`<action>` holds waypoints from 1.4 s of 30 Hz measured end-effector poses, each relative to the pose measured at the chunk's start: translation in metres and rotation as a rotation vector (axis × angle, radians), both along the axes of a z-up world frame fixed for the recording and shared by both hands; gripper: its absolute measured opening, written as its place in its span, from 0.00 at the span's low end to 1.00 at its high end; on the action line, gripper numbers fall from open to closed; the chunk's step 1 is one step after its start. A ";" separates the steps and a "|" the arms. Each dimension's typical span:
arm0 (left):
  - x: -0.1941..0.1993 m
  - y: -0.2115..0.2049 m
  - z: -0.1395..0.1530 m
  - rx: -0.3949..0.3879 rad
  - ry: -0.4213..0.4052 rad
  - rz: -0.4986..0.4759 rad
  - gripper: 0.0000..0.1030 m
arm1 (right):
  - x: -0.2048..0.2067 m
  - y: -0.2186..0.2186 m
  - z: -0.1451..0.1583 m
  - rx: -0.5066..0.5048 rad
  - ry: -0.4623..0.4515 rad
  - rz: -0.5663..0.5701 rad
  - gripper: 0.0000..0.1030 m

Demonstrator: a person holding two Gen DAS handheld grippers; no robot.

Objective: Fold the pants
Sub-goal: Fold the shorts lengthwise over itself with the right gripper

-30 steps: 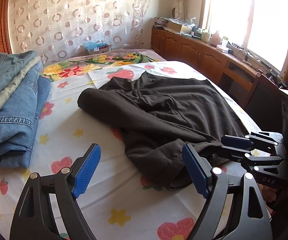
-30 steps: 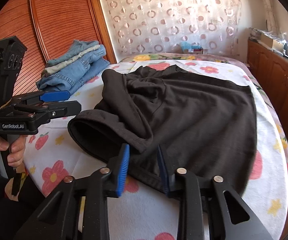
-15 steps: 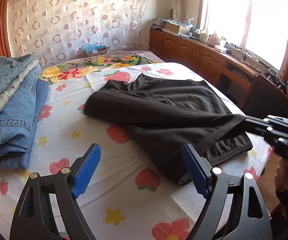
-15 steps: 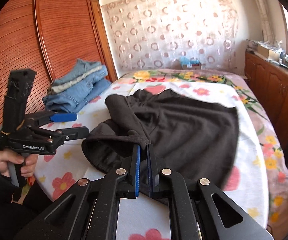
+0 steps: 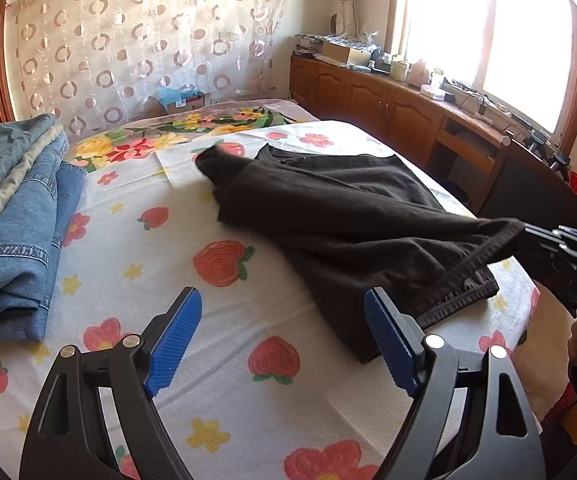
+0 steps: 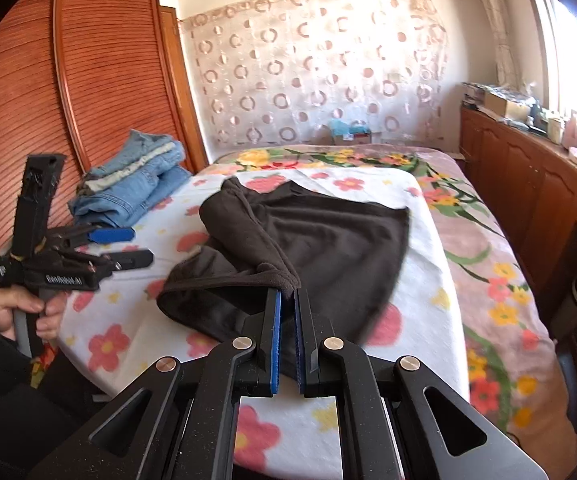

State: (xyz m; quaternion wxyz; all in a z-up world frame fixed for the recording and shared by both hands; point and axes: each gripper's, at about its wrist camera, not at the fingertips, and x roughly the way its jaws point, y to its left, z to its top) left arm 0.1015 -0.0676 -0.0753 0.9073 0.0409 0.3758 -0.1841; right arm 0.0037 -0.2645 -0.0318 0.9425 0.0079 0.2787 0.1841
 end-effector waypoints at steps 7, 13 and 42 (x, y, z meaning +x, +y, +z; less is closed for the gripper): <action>0.004 -0.015 -0.001 0.017 0.004 -0.033 0.82 | -0.004 -0.005 -0.012 0.014 0.072 -0.030 0.06; 0.012 -0.030 -0.006 0.028 0.020 -0.065 0.82 | 0.000 -0.003 -0.022 0.003 0.134 -0.024 0.06; 0.018 -0.035 -0.044 0.069 0.096 -0.063 0.82 | 0.029 -0.004 -0.036 -0.008 0.170 -0.035 0.23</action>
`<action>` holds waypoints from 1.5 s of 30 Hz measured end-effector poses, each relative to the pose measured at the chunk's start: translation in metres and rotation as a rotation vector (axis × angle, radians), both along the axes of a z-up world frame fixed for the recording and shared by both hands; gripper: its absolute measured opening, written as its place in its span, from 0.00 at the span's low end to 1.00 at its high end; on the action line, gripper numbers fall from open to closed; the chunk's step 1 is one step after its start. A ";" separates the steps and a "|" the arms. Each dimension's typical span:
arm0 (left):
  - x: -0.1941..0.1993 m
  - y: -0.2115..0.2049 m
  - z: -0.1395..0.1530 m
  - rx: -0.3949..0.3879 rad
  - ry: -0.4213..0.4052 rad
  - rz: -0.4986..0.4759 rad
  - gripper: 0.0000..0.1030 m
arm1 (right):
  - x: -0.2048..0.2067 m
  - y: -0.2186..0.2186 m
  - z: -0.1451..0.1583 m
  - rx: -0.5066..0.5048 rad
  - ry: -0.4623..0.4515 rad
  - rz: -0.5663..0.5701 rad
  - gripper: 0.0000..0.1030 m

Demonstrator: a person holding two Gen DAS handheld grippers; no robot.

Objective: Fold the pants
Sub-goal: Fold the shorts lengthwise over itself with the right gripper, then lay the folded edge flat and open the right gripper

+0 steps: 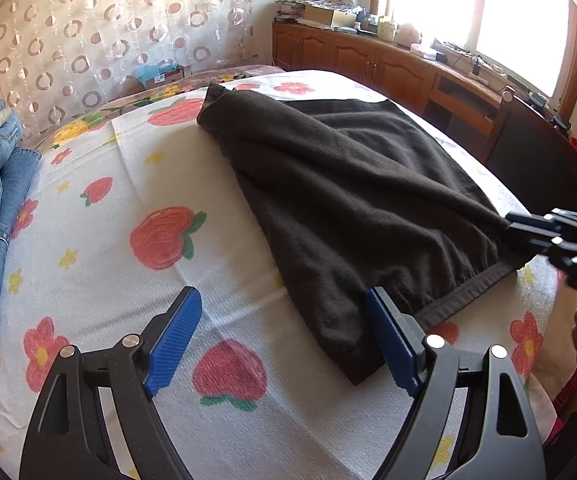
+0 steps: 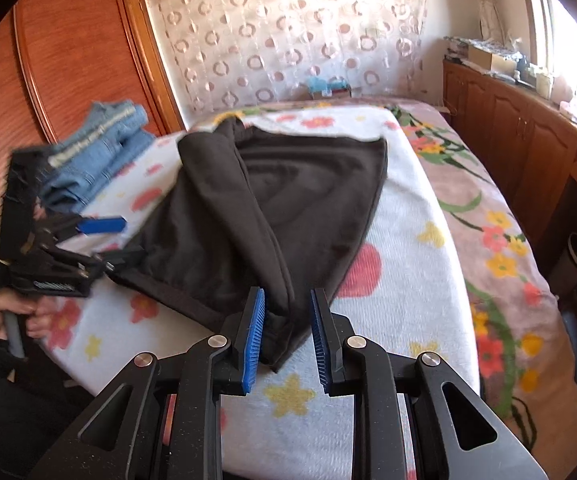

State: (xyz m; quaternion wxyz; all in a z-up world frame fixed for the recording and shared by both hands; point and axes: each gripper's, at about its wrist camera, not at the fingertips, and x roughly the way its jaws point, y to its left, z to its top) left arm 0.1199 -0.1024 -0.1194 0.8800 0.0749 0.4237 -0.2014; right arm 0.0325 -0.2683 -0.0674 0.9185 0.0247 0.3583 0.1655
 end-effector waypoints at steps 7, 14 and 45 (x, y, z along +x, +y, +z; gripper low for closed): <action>-0.002 0.012 0.008 -0.035 -0.031 0.038 0.82 | 0.010 -0.001 0.015 0.005 -0.019 0.008 0.23; -0.002 0.028 0.027 -0.060 -0.077 0.072 0.82 | 0.048 0.031 0.044 -0.026 -0.096 0.058 0.23; 0.004 0.065 0.038 -0.112 -0.110 0.155 0.82 | 0.173 0.109 0.017 -0.090 0.038 0.110 0.23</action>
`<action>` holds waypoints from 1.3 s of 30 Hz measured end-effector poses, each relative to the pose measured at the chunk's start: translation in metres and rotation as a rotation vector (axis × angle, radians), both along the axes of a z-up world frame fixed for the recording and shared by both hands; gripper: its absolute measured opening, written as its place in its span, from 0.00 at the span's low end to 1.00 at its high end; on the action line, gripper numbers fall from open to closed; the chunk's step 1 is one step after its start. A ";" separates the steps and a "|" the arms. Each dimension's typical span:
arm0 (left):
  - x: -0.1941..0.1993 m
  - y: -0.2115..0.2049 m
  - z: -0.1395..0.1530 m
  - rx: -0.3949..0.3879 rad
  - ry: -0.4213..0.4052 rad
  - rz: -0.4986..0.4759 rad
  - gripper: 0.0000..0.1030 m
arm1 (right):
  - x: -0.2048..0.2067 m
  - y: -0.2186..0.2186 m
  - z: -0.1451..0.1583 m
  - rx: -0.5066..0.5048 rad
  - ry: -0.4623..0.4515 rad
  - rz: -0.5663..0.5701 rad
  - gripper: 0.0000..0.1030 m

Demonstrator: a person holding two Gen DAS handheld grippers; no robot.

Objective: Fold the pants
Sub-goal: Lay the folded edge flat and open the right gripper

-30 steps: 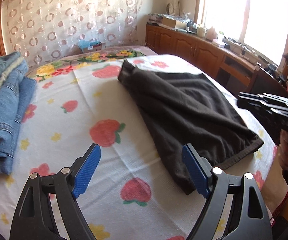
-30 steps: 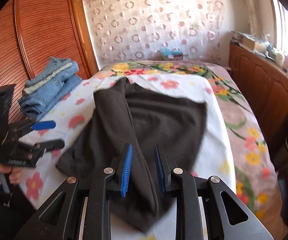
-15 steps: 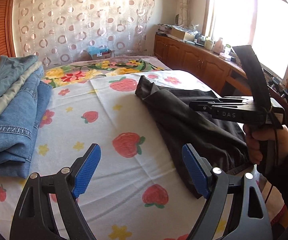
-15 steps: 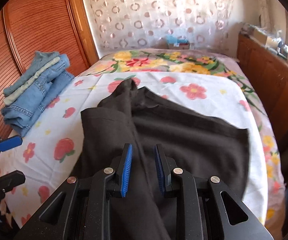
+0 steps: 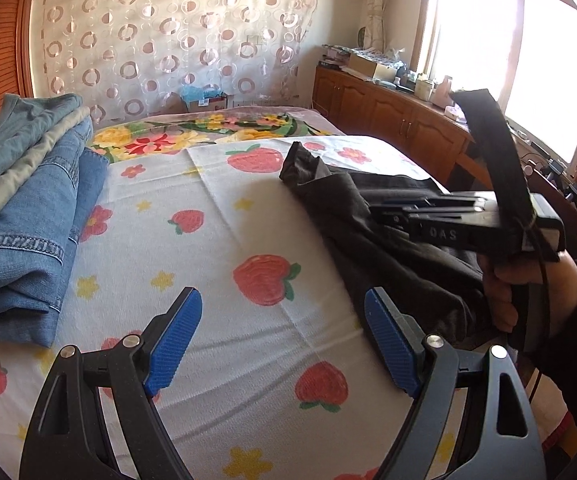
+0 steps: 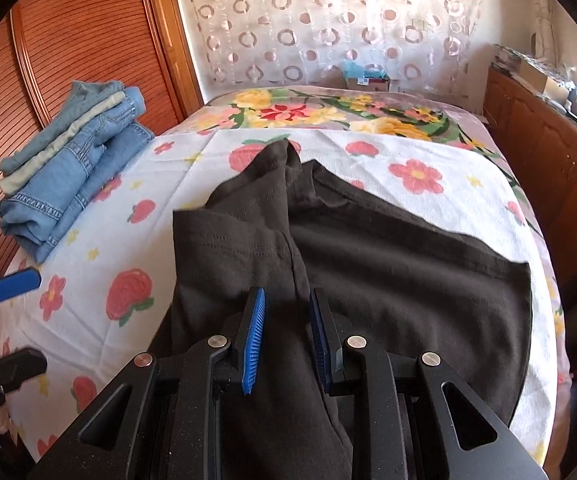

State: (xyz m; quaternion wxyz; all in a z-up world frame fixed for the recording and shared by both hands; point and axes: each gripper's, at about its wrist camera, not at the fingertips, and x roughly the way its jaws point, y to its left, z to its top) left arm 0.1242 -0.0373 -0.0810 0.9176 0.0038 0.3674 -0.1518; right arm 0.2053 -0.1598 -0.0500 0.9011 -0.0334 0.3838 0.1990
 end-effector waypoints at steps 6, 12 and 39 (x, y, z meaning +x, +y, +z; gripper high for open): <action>-0.003 -0.002 0.000 0.008 0.002 -0.009 0.82 | 0.018 0.005 -0.007 0.002 0.065 -0.005 0.23; -0.003 -0.002 -0.002 0.010 0.010 -0.012 0.82 | 0.006 0.001 0.003 -0.004 0.016 0.004 0.04; -0.003 -0.017 -0.006 0.028 0.022 -0.042 0.82 | 0.002 -0.092 0.016 -0.056 -0.064 -0.251 0.04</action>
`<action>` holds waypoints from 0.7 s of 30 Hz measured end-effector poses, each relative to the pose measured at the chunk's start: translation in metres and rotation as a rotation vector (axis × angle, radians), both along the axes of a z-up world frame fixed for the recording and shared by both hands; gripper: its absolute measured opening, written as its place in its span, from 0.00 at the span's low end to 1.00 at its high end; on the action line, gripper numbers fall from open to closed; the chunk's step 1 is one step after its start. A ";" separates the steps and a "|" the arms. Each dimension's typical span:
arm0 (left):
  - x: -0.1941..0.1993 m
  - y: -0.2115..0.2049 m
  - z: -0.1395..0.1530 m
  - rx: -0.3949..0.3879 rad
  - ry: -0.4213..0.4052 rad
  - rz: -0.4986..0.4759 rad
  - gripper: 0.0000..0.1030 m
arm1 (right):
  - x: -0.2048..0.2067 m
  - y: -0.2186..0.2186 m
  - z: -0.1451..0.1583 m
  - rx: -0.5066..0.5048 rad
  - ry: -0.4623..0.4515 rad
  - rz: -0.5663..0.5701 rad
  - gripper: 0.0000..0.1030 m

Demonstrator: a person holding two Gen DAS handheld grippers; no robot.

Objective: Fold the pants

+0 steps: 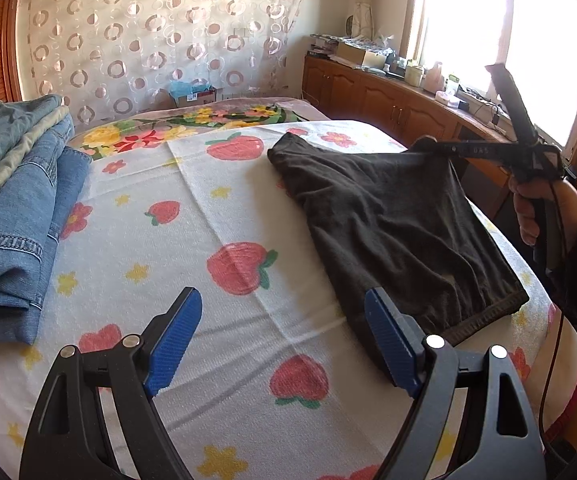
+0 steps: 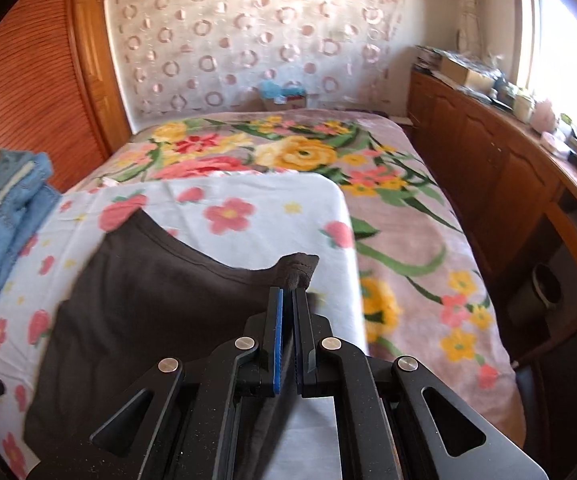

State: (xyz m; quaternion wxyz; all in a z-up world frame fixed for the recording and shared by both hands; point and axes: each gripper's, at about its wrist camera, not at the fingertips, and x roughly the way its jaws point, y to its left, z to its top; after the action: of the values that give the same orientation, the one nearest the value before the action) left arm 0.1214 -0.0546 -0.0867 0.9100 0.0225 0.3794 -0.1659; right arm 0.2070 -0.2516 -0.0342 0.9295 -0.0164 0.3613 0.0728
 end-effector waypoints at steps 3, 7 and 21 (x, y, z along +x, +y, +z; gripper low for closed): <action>-0.001 -0.001 0.000 0.003 0.002 -0.003 0.82 | 0.006 0.005 -0.006 -0.030 0.022 -0.011 0.04; -0.001 -0.004 -0.002 0.007 0.005 -0.010 0.82 | 0.005 0.013 -0.006 -0.055 0.030 -0.035 0.16; -0.006 -0.015 -0.006 0.013 0.018 -0.035 0.82 | -0.071 -0.001 -0.003 0.019 0.021 0.032 0.23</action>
State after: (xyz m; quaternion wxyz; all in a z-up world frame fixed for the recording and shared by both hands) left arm 0.1153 -0.0700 -0.0925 0.9033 0.0335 0.3880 -0.1798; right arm 0.1358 -0.2523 -0.0373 0.9245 -0.0128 0.3699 0.0913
